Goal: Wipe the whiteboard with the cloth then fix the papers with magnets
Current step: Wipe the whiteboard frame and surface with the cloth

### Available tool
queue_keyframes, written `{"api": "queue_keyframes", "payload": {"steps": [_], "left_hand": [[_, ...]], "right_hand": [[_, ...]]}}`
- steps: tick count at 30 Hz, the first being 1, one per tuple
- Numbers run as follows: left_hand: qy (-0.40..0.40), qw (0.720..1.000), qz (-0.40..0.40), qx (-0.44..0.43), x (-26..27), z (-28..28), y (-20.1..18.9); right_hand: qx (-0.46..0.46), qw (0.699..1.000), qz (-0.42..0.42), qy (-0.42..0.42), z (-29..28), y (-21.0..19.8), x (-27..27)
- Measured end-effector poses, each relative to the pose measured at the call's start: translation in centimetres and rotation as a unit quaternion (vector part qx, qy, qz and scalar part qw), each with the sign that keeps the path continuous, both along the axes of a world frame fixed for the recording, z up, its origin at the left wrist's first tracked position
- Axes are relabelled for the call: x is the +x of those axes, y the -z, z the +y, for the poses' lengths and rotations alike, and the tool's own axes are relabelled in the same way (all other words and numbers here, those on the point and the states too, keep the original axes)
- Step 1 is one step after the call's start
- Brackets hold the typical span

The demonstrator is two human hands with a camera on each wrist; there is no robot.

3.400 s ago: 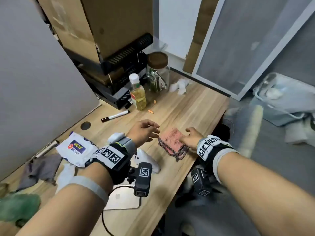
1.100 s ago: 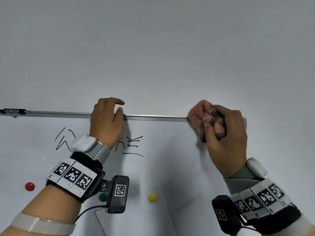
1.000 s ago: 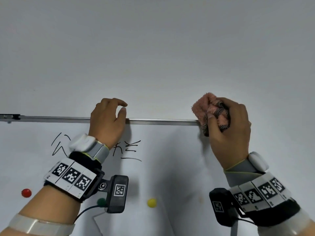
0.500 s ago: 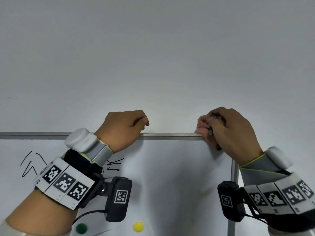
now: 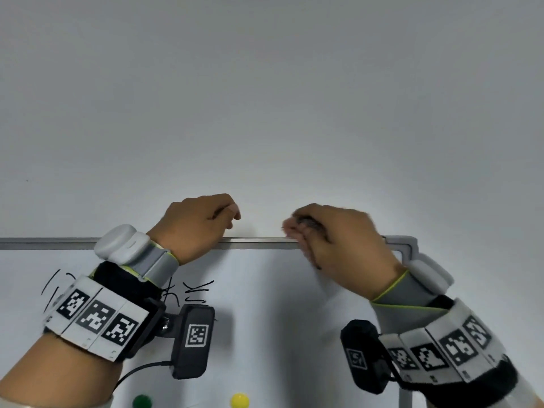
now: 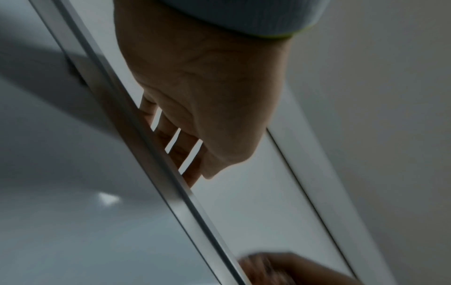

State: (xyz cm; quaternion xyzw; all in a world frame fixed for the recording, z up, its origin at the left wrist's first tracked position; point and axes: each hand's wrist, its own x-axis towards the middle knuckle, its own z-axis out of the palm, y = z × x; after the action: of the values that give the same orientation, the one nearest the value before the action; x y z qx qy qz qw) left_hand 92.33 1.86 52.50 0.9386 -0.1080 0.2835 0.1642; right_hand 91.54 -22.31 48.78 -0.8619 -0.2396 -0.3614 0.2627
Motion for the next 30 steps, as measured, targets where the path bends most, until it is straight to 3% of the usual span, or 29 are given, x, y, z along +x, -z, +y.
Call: {"api": "queue_keyframes", "payload": {"steps": [3, 5, 13, 16, 19, 22, 26, 30], "left_hand": [[-0.051, 0.998, 0.012, -0.039, -0.3, 2.9, 0.0], [-0.073, 0.994, 0.015, -0.085, -0.6, 4.2, 0.1], [-0.116, 0.983, 0.002, -0.142, -1.4, 6.6, 0.0], [-0.154, 0.977, 0.012, -0.144, -2.4, 9.7, -0.1], [-0.175, 0.973, 0.012, -0.149, -2.9, 12.8, 0.3], [-0.158, 0.975, -0.007, -0.16, -3.5, 15.8, 1.0], [-0.105, 0.982, -0.033, -0.156, -3.4, 17.7, 1.2], [-0.081, 0.988, -0.025, -0.128, -3.5, 19.0, 1.1]], "right_hand": [[0.015, 0.987, 0.003, 0.158, -2.7, -0.1, -0.2], [0.038, 0.981, 0.002, 0.19, -2.8, 0.2, -0.2], [0.019, 0.999, -0.023, -0.026, 3.9, 0.9, 0.3], [0.066, 0.998, -0.001, -0.011, 3.6, 0.7, 0.1], [0.073, 0.994, -0.016, 0.083, 4.2, 0.9, -0.9], [0.043, 0.988, -0.041, 0.141, 8.5, 0.8, -1.7], [0.014, 0.998, -0.031, 0.059, 15.5, 0.5, -1.8], [0.065, 0.998, -0.002, -0.005, 16.6, 0.6, -1.9]]}}
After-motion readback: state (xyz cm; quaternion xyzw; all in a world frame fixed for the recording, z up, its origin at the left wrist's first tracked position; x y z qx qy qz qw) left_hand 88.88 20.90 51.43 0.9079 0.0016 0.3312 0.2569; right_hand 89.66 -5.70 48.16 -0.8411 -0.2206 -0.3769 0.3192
